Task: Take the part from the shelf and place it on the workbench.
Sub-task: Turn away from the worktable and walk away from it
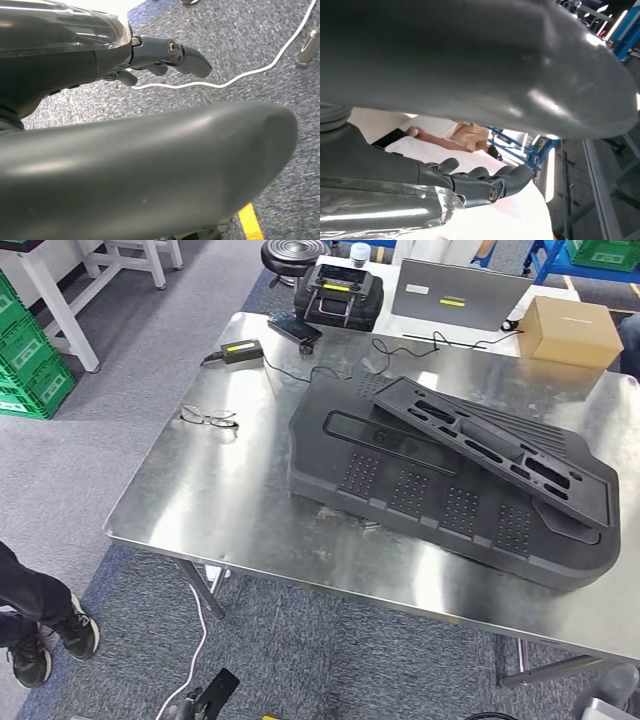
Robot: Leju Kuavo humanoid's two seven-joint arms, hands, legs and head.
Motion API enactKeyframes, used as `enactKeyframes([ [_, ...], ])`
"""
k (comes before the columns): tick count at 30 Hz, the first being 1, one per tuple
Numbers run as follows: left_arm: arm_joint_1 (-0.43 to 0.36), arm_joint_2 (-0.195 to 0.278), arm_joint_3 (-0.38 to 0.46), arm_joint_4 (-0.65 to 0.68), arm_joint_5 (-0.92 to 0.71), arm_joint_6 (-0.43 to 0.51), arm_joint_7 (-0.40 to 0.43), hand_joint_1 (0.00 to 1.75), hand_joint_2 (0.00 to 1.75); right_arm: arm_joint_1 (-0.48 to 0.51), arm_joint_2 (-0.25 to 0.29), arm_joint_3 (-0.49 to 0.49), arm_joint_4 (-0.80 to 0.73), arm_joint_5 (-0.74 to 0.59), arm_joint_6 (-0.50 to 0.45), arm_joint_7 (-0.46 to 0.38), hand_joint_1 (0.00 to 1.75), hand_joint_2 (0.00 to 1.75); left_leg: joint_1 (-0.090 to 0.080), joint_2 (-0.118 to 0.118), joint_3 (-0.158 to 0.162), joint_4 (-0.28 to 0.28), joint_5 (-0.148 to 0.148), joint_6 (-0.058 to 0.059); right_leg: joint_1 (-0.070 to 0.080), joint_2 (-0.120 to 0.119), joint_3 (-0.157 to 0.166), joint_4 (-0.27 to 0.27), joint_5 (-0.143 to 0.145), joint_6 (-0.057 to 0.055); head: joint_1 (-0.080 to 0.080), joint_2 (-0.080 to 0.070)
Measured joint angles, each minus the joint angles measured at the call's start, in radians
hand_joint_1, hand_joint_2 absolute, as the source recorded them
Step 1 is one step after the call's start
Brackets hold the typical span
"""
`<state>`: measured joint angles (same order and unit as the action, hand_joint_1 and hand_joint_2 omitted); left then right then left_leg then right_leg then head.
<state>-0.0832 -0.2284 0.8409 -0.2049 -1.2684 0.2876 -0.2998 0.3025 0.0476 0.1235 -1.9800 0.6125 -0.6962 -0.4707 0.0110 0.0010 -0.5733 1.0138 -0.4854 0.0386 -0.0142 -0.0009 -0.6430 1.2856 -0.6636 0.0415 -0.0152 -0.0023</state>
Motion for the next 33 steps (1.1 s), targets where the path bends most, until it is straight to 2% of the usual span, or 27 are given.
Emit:
enactKeyframes([
  [1, 0.0, 0.0, 0.0, 0.0, 0.0, 0.0, 0.0, 0.0, 0.0, 0.0, 0.0, -0.001, 0.0, 0.0, 0.0, 0.0, 0.0, 0.0, -0.002, 0.0, -0.004, 0.0, 0.004, 0.0, 0.0, 0.0, 0.029, -0.039, 0.025, -0.003, 0.0, 0.0],
  [3, 0.0, 0.0, 0.001, 0.0, 0.001, 0.0, 0.0, 0.0, 0.0, -0.001, 0.001, -0.002, 0.0, 0.0, 0.0, 0.0, 0.0, 0.0, -0.005, -0.001, -0.007, 0.0, 0.009, -0.003, 0.004, 0.001, 0.121, -0.19, 0.085, -0.016, 0.0, 0.0],
  [4, 0.0, -0.001, 0.002, 0.0, 0.001, 0.0, -0.001, 0.0, 0.0, -0.001, 0.002, -0.003, 0.0, -0.001, 0.0, -0.001, 0.0, 0.0, -0.006, -0.001, -0.008, 0.0, 0.013, -0.006, 0.008, 0.001, 0.158, -0.258, 0.104, -0.021, -0.001, 0.0],
  [5, 0.0, -0.001, 0.002, 0.0, 0.001, 0.0, -0.001, 0.0, 0.0, -0.001, 0.003, -0.004, 0.0, -0.001, 0.0, -0.001, 0.0, 0.0, -0.005, -0.001, -0.01, 0.0, 0.017, -0.011, 0.012, 0.002, 0.179, -0.299, 0.112, -0.026, -0.001, 0.0],
  [6, 0.0, -0.001, 0.002, 0.0, 0.001, 0.0, -0.002, 0.0, 0.0, -0.001, 0.004, -0.005, 0.0, -0.002, 0.0, -0.001, 0.0, 0.0, -0.004, -0.001, -0.012, 0.0, 0.022, -0.017, 0.016, 0.002, 0.184, -0.316, 0.113, -0.03, -0.001, 0.0],
  [8, 0.001, -0.001, 0.003, 0.0, 0.001, 0.0, -0.002, 0.0, 0.0, 0.0, 0.006, -0.006, -0.001, -0.003, 0.0, -0.001, 0.0, 0.0, 0.0, -0.001, -0.016, -0.001, 0.027, -0.029, 0.017, 0.001, 0.179, -0.323, 0.125, -0.039, -0.001, 0.0],
  [9, 0.002, -0.001, 0.003, 0.0, 0.001, 0.0, -0.002, 0.0, 0.0, -0.001, 0.007, -0.007, -0.001, -0.003, 0.0, -0.002, 0.0, 0.0, 0.0, -0.001, -0.021, 0.006, 0.016, -0.034, 0.015, -0.001, 0.175, -0.327, 0.133, -0.045, -0.002, 0.0],
  [10, 0.002, -0.001, 0.003, 0.0, 0.001, 0.001, -0.002, 0.0, 0.0, -0.001, 0.009, -0.007, -0.001, -0.004, 0.0, -0.002, 0.0, 0.0, 0.0, -0.002, -0.031, 0.029, -0.009, -0.039, 0.013, -0.004, 0.169, -0.331, 0.142, -0.052, -0.002, 0.0],
  [11, 0.002, -0.001, 0.003, 0.0, 0.001, 0.001, -0.002, 0.0, 0.0, -0.001, 0.011, -0.007, 0.0, -0.005, 0.0, -0.002, 0.0, 0.0, 0.001, -0.002, -0.047, 0.073, -0.047, -0.043, 0.01, -0.007, 0.162, -0.334, 0.15, -0.058, -0.003, 0.0],
  [13, 0.003, 0.0, 0.003, 0.0, 0.001, 0.001, -0.003, 0.0, 0.0, -0.001, 0.014, -0.008, 0.0, -0.007, 0.0, -0.002, 0.0, 0.0, 0.003, -0.002, -0.087, 0.202, -0.127, -0.052, 0.01, -0.01, 0.144, -0.33, 0.16, -0.062, -0.004, 0.0],
  [14, 0.003, 0.0, 0.003, 0.0, 0.001, 0.0, -0.003, 0.0, 0.0, 0.0, 0.015, -0.008, 0.0, -0.008, 0.0, -0.003, 0.0, 0.0, 0.004, -0.002, -0.098, 0.253, -0.147, -0.055, 0.01, -0.011, 0.135, -0.327, 0.165, -0.061, -0.003, 0.0],
  [15, 0.003, 0.0, 0.003, 0.0, 0.001, 0.0, -0.003, 0.0, 0.0, -0.001, 0.016, -0.008, 0.001, -0.009, 0.0, -0.003, 0.0, 0.0, 0.006, -0.002, -0.094, 0.272, -0.15, -0.058, 0.009, -0.011, 0.127, -0.323, 0.168, -0.06, -0.004, 0.0],
  [16, 0.003, 0.0, 0.003, 0.0, 0.001, 0.0, -0.003, 0.0, 0.0, -0.001, 0.016, -0.008, 0.002, -0.01, 0.0, -0.003, 0.0, 0.0, 0.008, -0.002, -0.071, 0.251, -0.133, -0.06, 0.008, -0.011, 0.119, -0.317, 0.17, -0.058, -0.003, 0.0],
  [18, 0.002, 0.001, 0.004, 0.0, 0.001, 0.001, -0.003, 0.0, 0.0, -0.001, 0.017, -0.009, 0.003, -0.011, 0.0, -0.003, 0.0, 0.0, 0.013, -0.002, 0.01, 0.124, -0.083, -0.063, 0.005, -0.011, 0.102, -0.299, 0.171, -0.052, -0.003, 0.0],
  [19, 0.0, 0.001, 0.004, 0.0, 0.001, 0.0, -0.003, 0.0, 0.0, -0.001, 0.018, -0.009, 0.003, -0.012, 0.0, -0.003, 0.0, 0.0, 0.013, -0.003, 0.045, 0.062, -0.065, -0.062, 0.005, -0.01, 0.093, -0.288, 0.171, -0.048, -0.004, 0.0],
  [20, 0.0, 0.001, 0.004, 0.0, 0.001, 0.0, -0.004, 0.0, 0.0, -0.001, 0.018, -0.009, 0.003, -0.012, 0.0, -0.003, 0.0, 0.0, 0.012, -0.003, 0.065, 0.022, -0.058, -0.059, 0.006, -0.01, 0.084, -0.279, 0.171, -0.041, -0.004, 0.0],
  [23, 0.002, 0.001, 0.004, 0.0, 0.001, 0.0, -0.004, 0.0, 0.0, -0.001, 0.018, -0.01, 0.003, -0.013, 0.0, -0.005, 0.0, 0.0, 0.007, -0.004, 0.062, 0.004, -0.054, -0.041, 0.006, -0.008, 0.069, -0.27, 0.181, -0.02, -0.004, 0.0],
  [24, 0.003, 0.001, 0.004, 0.0, 0.001, 0.0, -0.004, 0.0, 0.0, -0.001, 0.018, -0.01, 0.003, -0.014, 0.0, -0.007, 0.0, 0.0, 0.008, -0.002, 0.057, 0.003, -0.048, -0.031, 0.005, -0.007, 0.065, -0.264, 0.173, -0.014, -0.003, 0.0],
  [25, 0.002, 0.0, 0.004, 0.0, 0.001, 0.0, -0.005, 0.0, 0.0, -0.001, 0.019, -0.01, 0.003, -0.016, 0.0, -0.009, 0.0, 0.0, 0.008, -0.001, 0.05, 0.002, -0.042, -0.021, 0.003, -0.006, 0.058, -0.246, 0.153, -0.01, -0.002, 0.0],
  [26, 0.001, 0.0, 0.004, 0.0, 0.001, 0.0, -0.005, 0.0, 0.0, -0.001, 0.019, -0.01, 0.003, -0.019, 0.0, -0.012, 0.0, 0.0, 0.009, 0.0, 0.043, 0.001, -0.035, -0.012, 0.002, -0.006, 0.044, -0.207, 0.118, -0.006, -0.001, 0.0],
  [28, 0.0, 0.0, 0.005, 0.0, 0.002, 0.0, -0.006, 0.0, 0.0, 0.0, 0.019, -0.01, 0.004, -0.025, 0.0, -0.016, 0.0, 0.0, 0.006, 0.002, 0.026, 0.002, -0.022, -0.002, 0.001, -0.006, 0.004, -0.083, 0.033, 0.001, 0.0, 0.0],
  [29, 0.001, 0.0, 0.005, 0.0, 0.002, 0.0, -0.006, 0.0, 0.0, 0.001, 0.019, -0.011, 0.004, -0.028, 0.0, -0.016, 0.0, 0.0, 0.003, 0.003, 0.018, 0.002, -0.016, 0.0, 0.001, -0.006, -0.01, -0.026, 0.006, 0.002, 0.0, 0.0],
  [30, 0.001, 0.0, 0.005, 0.0, 0.003, 0.0, -0.006, 0.0, 0.0, 0.001, 0.02, -0.011, 0.005, -0.032, 0.0, -0.017, 0.0, 0.0, 0.0, 0.004, 0.011, 0.003, -0.01, 0.001, 0.001, -0.006, -0.01, 0.0, 0.0, 0.001, 0.0, 0.0],
  [31, 0.001, 0.0, 0.005, 0.0, 0.003, 0.0, -0.006, 0.0, 0.0, 0.002, 0.021, -0.011, 0.005, -0.034, 0.0, -0.017, 0.0, 0.0, -0.003, 0.004, 0.005, 0.003, -0.005, 0.002, 0.002, -0.005, 0.009, -0.013, 0.013, -0.002, 0.0, 0.0],
  [32, 0.001, 0.0, 0.006, 0.0, 0.003, 0.0, -0.006, 0.0, 0.0, 0.003, 0.021, -0.011, 0.005, -0.037, 0.0, -0.018, 0.0, 0.0, -0.006, 0.004, 0.0, 0.003, 0.0, 0.002, 0.003, -0.005, 0.043, -0.06, 0.039, -0.007, 0.0, 0.0],
  [33, 0.001, 0.0, 0.006, 0.0, 0.003, 0.0, -0.006, 0.0, 0.0, 0.003, 0.022, -0.011, 0.005, -0.039, 0.0, -0.019, 0.0, 0.0, -0.008, 0.004, -0.003, 0.003, 0.004, 0.001, 0.007, -0.004, 0.093, -0.138, 0.07, -0.016, 0.0, 0.0],
])
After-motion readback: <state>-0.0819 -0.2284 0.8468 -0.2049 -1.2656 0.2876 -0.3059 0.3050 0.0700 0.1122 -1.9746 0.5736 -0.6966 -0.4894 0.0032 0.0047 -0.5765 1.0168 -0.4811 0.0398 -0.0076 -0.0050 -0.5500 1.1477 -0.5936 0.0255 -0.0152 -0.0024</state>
